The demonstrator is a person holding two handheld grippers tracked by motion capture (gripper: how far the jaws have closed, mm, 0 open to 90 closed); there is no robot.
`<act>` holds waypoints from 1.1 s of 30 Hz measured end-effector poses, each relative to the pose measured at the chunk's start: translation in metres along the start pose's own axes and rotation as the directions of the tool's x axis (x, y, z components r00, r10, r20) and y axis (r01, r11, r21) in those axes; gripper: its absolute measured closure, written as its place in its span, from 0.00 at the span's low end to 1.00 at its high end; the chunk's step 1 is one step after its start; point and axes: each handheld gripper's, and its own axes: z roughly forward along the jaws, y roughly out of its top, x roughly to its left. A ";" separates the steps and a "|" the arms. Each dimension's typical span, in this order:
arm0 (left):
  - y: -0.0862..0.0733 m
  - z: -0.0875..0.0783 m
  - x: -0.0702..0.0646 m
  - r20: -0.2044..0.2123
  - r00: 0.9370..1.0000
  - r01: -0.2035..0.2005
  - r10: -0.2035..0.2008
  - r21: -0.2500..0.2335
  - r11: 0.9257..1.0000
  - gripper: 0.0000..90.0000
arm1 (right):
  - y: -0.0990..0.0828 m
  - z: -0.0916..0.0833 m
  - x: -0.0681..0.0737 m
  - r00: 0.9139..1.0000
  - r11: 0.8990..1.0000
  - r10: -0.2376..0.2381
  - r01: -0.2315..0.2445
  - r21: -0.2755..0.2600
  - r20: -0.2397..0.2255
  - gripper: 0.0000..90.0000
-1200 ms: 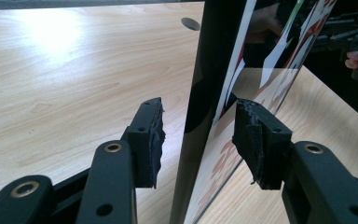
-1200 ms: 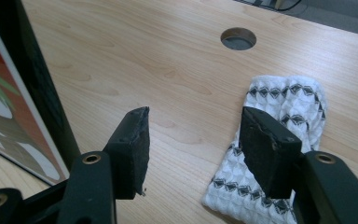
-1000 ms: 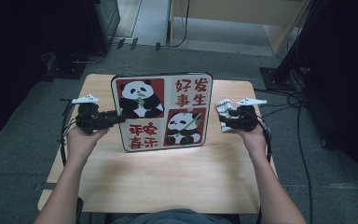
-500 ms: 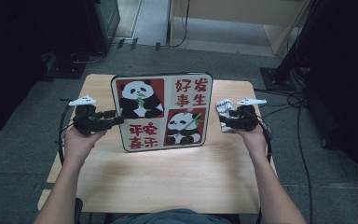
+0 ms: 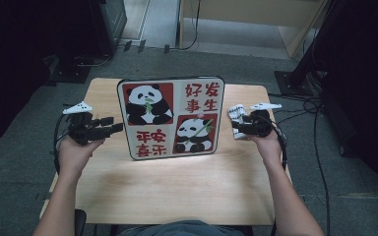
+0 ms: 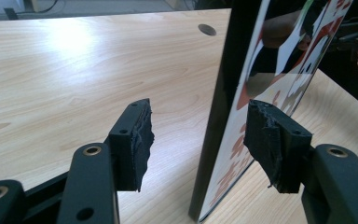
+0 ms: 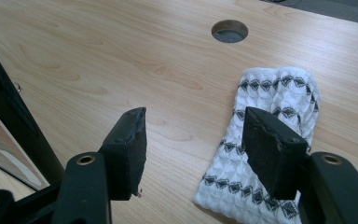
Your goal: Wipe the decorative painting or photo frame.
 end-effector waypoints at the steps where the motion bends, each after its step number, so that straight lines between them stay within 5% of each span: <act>1: 0.000 -0.001 0.001 -0.001 1.000 0.003 -0.003 -0.001 1.000 0.46 | 0.000 0.000 0.000 1.000 1.000 0.000 0.000 -0.001 0.000 0.45; 11: -0.005 -0.002 0.009 -0.035 0.999 0.007 -0.007 0.000 1.000 0.45 | 0.001 0.003 0.000 1.000 1.000 0.004 -0.004 0.006 -0.002 0.44; 33: -0.012 0.017 0.016 -0.034 0.999 0.019 -0.016 0.069 0.997 0.45 | 0.001 0.009 0.001 1.000 1.000 -0.003 0.003 0.028 0.006 0.43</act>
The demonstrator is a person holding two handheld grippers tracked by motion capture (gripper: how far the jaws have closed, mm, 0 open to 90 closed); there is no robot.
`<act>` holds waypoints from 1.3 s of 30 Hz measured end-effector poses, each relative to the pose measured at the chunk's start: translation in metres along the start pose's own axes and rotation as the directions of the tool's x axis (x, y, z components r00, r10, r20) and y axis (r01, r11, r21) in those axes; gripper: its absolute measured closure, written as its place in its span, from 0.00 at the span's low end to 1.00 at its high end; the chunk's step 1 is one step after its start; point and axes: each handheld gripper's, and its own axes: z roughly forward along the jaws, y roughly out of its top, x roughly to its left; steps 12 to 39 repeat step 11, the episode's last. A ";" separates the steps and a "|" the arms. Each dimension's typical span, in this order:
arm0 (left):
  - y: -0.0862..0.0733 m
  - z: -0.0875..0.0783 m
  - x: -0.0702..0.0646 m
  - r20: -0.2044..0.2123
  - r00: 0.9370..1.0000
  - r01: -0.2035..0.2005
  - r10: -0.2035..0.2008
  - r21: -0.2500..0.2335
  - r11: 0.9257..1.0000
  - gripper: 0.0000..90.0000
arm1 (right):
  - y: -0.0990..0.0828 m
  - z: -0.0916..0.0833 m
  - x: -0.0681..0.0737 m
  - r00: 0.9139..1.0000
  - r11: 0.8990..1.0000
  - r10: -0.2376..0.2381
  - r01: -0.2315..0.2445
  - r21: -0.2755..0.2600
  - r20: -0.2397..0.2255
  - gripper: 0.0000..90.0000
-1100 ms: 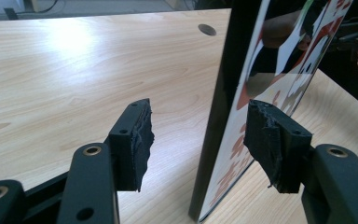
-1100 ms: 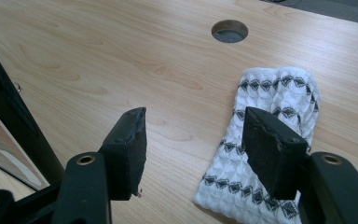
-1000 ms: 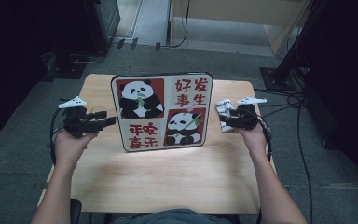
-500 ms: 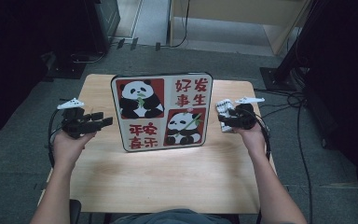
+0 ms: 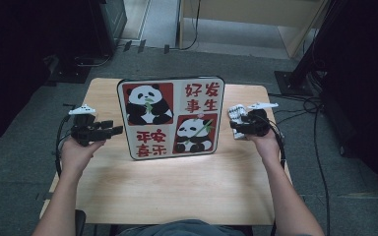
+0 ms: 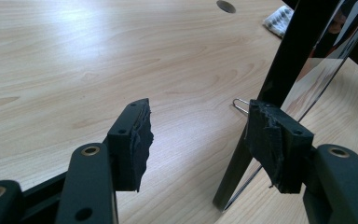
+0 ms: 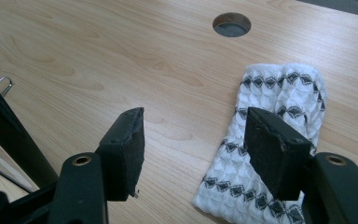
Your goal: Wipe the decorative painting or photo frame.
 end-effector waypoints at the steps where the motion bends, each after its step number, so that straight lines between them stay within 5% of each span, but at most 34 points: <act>1: 0.000 0.000 0.000 -0.001 1.000 0.000 0.000 0.003 1.000 0.45 | 0.000 0.000 0.000 1.000 1.000 0.000 0.000 0.000 0.000 0.43; 39: -0.002 0.001 0.004 -0.011 1.000 0.010 -0.010 0.019 1.000 0.45 | 0.001 0.003 0.000 1.000 1.000 0.018 -0.017 -0.010 0.009 0.40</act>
